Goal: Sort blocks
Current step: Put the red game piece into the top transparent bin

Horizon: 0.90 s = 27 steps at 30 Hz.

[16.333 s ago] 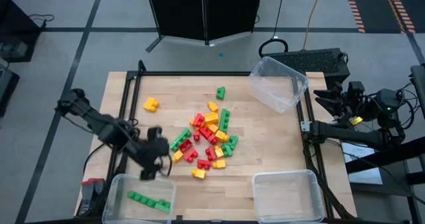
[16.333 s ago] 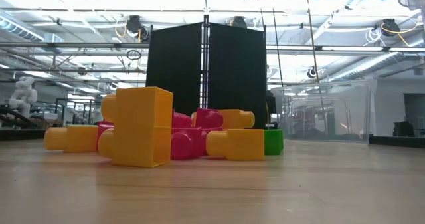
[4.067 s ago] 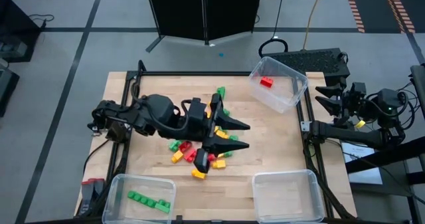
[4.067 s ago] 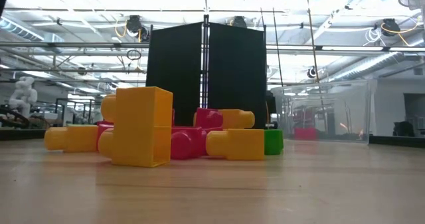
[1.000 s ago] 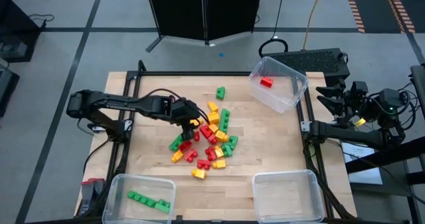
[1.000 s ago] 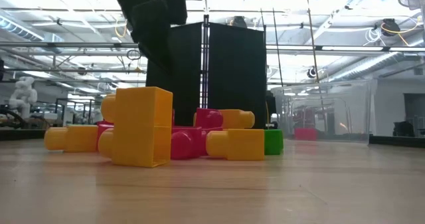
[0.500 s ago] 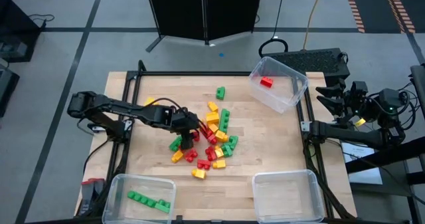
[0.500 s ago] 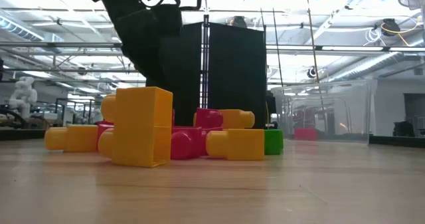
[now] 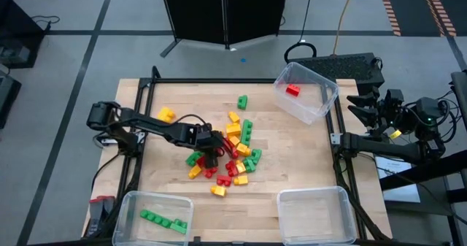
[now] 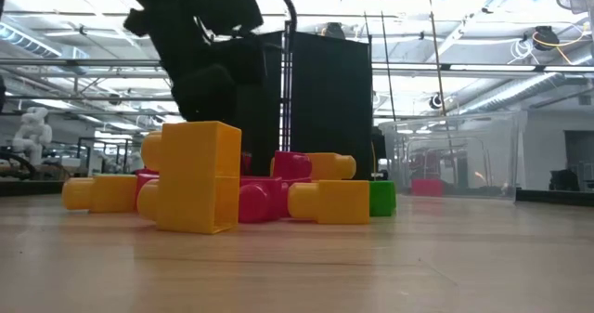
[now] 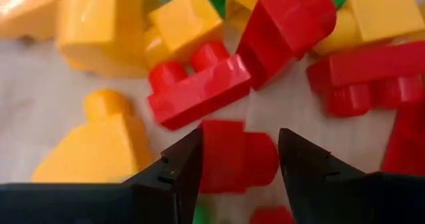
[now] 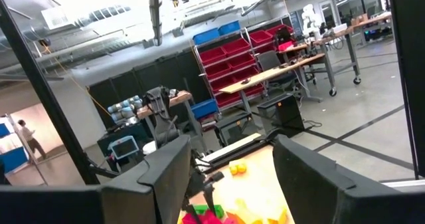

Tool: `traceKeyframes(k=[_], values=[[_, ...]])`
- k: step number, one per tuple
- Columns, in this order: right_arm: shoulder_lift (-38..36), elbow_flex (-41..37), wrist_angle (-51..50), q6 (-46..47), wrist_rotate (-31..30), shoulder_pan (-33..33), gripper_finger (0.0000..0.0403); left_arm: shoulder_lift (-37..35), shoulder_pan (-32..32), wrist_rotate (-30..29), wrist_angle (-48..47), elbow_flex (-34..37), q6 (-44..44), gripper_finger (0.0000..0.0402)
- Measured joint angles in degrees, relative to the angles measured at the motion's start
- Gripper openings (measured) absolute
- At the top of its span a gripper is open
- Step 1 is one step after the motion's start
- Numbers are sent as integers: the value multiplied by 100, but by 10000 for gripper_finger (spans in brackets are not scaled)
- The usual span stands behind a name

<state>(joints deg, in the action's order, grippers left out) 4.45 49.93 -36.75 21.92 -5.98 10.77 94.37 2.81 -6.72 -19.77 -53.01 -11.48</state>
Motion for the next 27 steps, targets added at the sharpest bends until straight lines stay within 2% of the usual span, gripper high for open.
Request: traceKeyframes(k=[5, 8, 17, 27], values=[[0, 0, 0, 117, 1, -1, 208, 284, -4, 12, 3, 9, -147, 159], [0, 0, 0, 119, 1, -1, 208, 270, -2, 20, 6, 0, -175, 145], [1, 0, -251, 103, 1, 0, 208, 229, -4, 164, 41, -24, -638, 13], [0, 0, -258, -6, 1, 0, 208, 254, -4, 219, -376, -474, -774, 0]])
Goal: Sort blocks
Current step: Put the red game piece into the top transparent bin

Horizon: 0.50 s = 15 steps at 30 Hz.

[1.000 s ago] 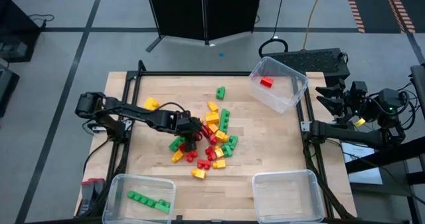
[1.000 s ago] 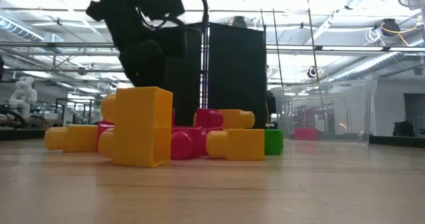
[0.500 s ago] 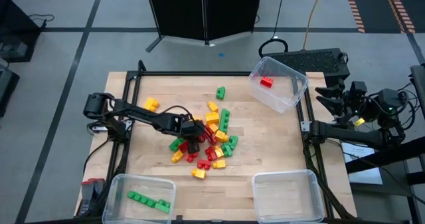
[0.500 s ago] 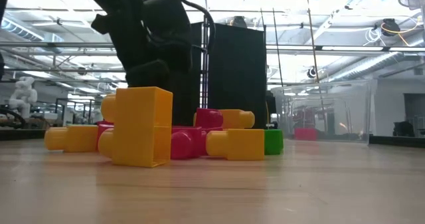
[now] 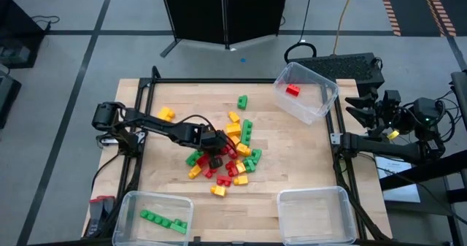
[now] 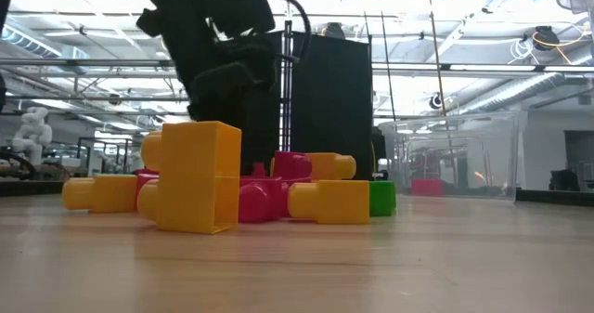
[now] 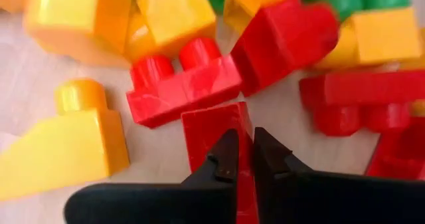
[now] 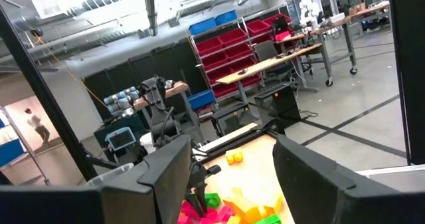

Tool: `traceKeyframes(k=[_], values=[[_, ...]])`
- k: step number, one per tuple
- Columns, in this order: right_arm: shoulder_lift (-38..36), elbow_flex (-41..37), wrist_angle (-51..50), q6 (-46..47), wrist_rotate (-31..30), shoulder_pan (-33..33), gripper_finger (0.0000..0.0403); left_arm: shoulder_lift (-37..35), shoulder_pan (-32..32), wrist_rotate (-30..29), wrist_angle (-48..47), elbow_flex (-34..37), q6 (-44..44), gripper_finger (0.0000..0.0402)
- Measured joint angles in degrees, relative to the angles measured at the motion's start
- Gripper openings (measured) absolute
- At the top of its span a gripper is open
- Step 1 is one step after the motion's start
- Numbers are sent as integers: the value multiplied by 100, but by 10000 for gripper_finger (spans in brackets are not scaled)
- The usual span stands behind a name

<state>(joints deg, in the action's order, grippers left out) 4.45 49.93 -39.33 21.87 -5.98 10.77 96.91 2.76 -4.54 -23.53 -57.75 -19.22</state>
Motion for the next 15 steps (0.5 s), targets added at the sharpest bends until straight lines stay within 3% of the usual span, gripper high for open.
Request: traceKeyframes(k=[15], values=[[0, 0, 0, -59, 1, 0, 208, -38, 0, -25, -1124, -1197, 7, 0]])
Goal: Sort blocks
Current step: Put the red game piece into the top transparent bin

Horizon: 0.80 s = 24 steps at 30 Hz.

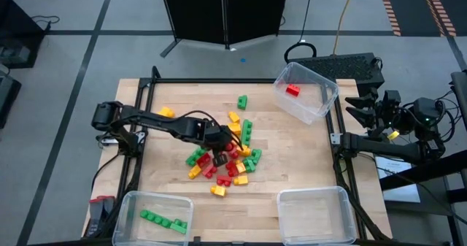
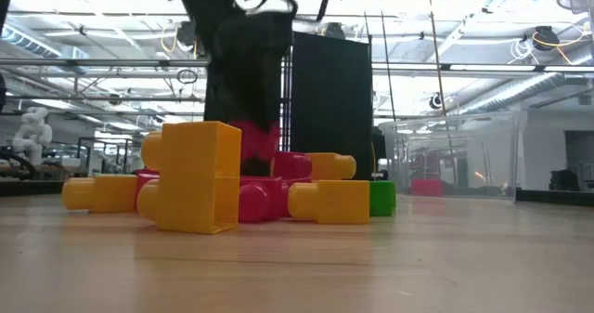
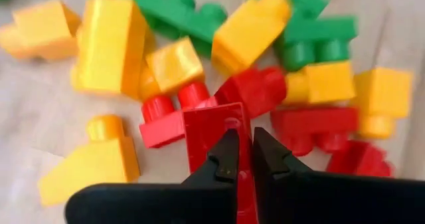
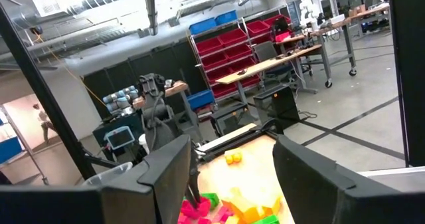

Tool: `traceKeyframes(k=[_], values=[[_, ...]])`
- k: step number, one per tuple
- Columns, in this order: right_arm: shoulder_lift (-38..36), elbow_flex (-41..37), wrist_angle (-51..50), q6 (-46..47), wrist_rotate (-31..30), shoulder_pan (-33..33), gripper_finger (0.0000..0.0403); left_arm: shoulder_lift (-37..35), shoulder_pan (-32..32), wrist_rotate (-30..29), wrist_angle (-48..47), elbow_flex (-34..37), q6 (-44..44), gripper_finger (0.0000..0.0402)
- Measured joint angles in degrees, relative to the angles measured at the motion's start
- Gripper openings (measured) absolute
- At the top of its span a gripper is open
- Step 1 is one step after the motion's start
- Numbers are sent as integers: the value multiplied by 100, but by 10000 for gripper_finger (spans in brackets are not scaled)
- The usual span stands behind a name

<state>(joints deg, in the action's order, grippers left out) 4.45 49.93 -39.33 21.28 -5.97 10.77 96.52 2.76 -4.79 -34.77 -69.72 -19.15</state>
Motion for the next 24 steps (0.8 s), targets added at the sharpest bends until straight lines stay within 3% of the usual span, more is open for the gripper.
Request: traceKeyframes(k=[9, 14, 24], values=[[0, 0, 0, -150, 2, -1, 208, -2, -218, -652, -116, -1239, 637, 0], [0, 0, 0, -166, 2, 0, 208, -2, -687, -906, 1105, -1583, 1067, 0], [0, 0, 0, -160, 2, 0, 208, 257, -1559, -756, 4414, -1605, 1524, 0]])
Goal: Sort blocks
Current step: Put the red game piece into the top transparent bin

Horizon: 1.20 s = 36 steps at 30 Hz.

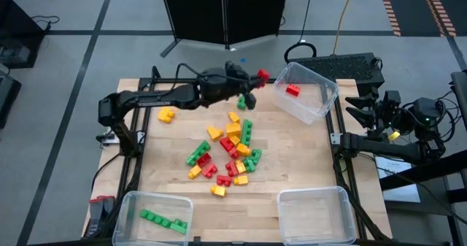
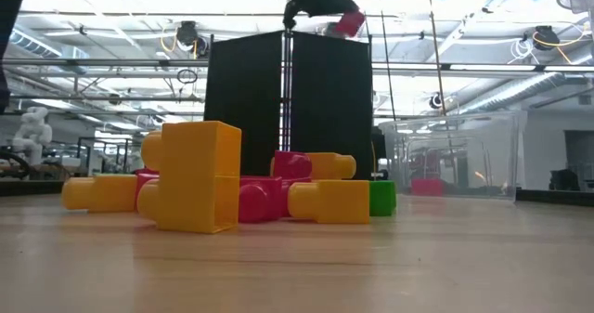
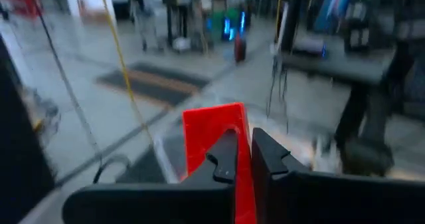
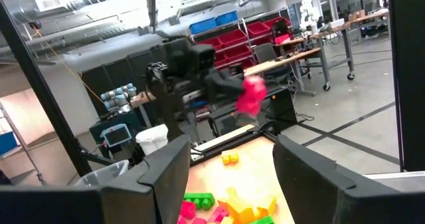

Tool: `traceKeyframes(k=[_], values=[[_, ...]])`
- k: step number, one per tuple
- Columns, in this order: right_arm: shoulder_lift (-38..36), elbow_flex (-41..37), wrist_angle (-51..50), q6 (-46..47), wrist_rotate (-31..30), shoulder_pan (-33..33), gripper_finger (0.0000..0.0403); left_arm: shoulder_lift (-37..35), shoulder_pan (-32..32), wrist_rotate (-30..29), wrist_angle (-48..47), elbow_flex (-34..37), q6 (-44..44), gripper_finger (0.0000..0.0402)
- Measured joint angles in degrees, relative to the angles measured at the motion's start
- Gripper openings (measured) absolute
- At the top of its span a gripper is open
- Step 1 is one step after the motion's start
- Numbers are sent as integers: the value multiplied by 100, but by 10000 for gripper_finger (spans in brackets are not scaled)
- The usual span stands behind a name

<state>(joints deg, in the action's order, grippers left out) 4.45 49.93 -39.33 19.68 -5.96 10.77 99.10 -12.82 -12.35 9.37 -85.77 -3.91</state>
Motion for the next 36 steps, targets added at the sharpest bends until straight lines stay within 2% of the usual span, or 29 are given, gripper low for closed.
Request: traceKeyframes(k=[4, 8, 15, 21, 25, 30, 36], values=[[0, 0, -1, 2, 1, 1, 208, 403, -135, 193, 528, -237, -25, 0], [0, 0, -2, 7, 2, 0, 208, 1110, -188, 591, 395, -1143, -19, 0], [0, 0, -2, 19, 1, 0, 208, 2334, -353, 665, -543, -3094, -23, 0], [0, 0, -4, 0, 0, 0, 208, 3086, -474, 842, -1168, -4114, -195, 0], [0, 0, -4, -37, 0, 1, 208, 3369, -571, 965, -1491, -4291, -481, 0], [0, 0, -2, -41, 0, 1, 208, 3389, -585, 1025, -1501, -4291, -343, 0], [0, 0, -2, -33, 0, 2, 208, 3380, -655, 1568, -1262, -4295, -17, 0]])
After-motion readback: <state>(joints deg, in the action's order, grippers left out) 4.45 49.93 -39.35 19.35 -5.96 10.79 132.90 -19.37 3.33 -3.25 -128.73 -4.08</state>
